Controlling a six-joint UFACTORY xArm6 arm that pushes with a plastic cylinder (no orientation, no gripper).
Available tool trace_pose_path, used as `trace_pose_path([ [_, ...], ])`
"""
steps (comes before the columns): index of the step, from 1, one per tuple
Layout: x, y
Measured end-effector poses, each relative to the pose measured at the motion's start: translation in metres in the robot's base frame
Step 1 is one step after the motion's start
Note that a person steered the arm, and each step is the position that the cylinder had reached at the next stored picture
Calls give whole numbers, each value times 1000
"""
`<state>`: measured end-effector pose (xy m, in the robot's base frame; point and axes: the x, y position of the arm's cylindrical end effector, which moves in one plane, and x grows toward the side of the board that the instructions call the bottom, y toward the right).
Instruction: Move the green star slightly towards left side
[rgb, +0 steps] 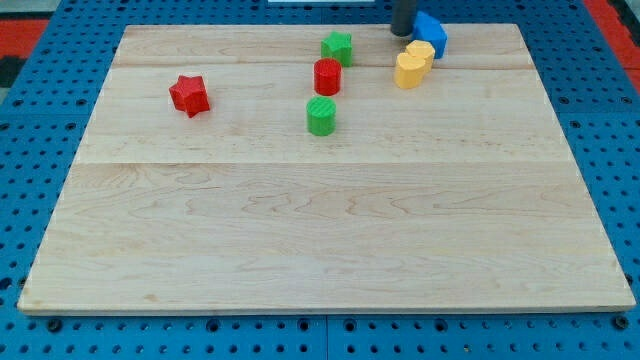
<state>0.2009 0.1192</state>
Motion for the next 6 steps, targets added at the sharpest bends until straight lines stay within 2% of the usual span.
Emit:
trace_pose_path([
  [2,12,-63],
  [4,56,-62],
  [6,56,-82],
])
